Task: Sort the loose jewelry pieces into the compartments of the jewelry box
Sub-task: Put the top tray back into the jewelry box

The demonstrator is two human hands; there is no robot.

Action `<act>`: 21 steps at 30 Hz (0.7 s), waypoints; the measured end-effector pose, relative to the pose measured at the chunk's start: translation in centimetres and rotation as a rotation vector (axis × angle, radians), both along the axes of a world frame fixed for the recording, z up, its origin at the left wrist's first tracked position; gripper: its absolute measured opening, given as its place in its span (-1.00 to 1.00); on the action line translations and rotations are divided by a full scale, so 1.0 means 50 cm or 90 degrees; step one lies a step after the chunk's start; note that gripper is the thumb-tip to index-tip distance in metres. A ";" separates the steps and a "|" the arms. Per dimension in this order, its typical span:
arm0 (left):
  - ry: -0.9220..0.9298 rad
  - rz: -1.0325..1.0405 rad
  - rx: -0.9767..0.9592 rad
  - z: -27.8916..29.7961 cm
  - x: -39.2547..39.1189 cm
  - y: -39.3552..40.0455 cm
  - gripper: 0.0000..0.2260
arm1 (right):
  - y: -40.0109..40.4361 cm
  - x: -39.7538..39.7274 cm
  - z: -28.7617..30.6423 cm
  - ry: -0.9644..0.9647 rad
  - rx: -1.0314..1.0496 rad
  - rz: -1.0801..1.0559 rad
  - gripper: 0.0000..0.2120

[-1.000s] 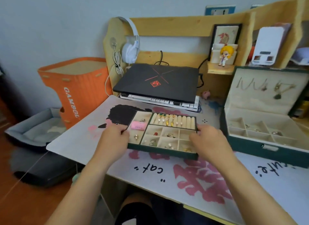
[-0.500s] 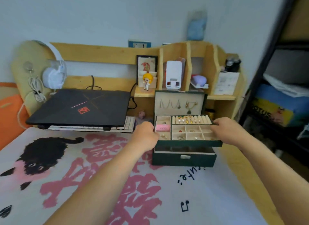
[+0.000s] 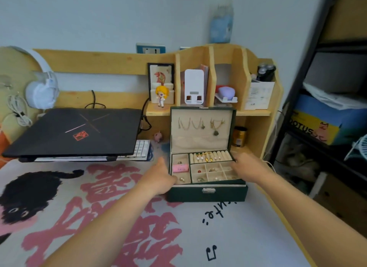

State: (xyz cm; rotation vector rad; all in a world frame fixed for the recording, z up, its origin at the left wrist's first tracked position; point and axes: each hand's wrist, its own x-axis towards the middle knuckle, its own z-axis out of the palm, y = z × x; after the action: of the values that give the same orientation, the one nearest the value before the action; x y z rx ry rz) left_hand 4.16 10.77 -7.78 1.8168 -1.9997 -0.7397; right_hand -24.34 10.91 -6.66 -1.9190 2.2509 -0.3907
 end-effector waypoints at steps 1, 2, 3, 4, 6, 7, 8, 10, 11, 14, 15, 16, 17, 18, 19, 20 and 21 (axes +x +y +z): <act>-0.006 0.010 -0.003 -0.001 0.009 -0.003 -0.51 | -0.002 0.012 -0.008 0.007 -0.011 -0.008 -0.83; -0.018 0.021 -0.010 0.003 0.017 -0.001 -0.51 | -0.003 0.025 -0.014 0.024 -0.019 -0.011 -0.84; -0.027 0.030 -0.016 0.003 0.025 -0.003 -0.53 | -0.002 0.038 -0.022 0.048 -0.023 -0.013 -0.84; -0.027 0.039 -0.023 0.006 0.033 -0.002 -0.58 | -0.001 0.050 -0.026 0.065 -0.028 -0.010 -0.82; -0.010 0.044 -0.029 0.004 0.050 -0.003 -0.72 | 0.002 0.066 -0.026 0.053 -0.048 -0.002 -0.82; 0.002 0.037 -0.028 -0.001 0.054 -0.005 -0.78 | 0.005 0.068 -0.017 0.036 -0.075 0.000 -0.81; 0.021 0.028 -0.024 -0.005 0.060 -0.006 -0.82 | 0.003 0.070 0.001 0.020 -0.124 -0.008 -0.79; 0.100 0.024 0.000 -0.010 0.065 -0.002 -0.84 | -0.016 0.062 0.050 -0.018 -0.244 -0.060 -0.70; 0.146 0.033 0.018 -0.011 0.067 0.002 -0.86 | -0.029 0.059 0.080 -0.061 -0.286 -0.081 -0.63; 0.279 0.097 0.079 -0.010 0.073 0.010 -0.89 | -0.073 0.065 0.150 -0.216 -0.283 -0.074 -0.44; 0.331 0.120 0.089 -0.013 0.077 0.007 -0.85 | -0.084 0.072 0.160 -0.255 -0.268 -0.054 -0.43; 0.391 0.143 0.102 -0.011 0.079 0.008 -0.82 | -0.093 0.079 0.165 -0.288 -0.263 -0.030 -0.44; 0.458 0.158 0.116 -0.006 0.082 0.011 -0.80 | -0.095 0.088 0.166 -0.314 -0.264 -0.016 -0.47; 0.513 0.172 0.134 -0.001 0.085 0.014 -0.76 | -0.095 0.095 0.164 -0.332 -0.276 -0.016 -0.51; 0.557 0.184 0.151 0.001 0.089 0.014 -0.70 | -0.090 0.100 0.160 -0.338 -0.298 -0.023 -0.56; 0.586 0.189 0.164 0.003 0.093 0.016 -0.64 | -0.080 0.101 0.155 -0.337 -0.320 -0.035 -0.62; 0.613 0.188 0.173 0.002 0.097 0.017 -0.60 | -0.064 0.102 0.149 -0.332 -0.334 -0.047 -0.68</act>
State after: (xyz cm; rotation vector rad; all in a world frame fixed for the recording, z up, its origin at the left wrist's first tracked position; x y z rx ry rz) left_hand 8.99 11.63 -7.71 1.3909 -1.0216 -1.4686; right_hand -19.25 7.73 0.81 -1.6512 1.9846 -1.4240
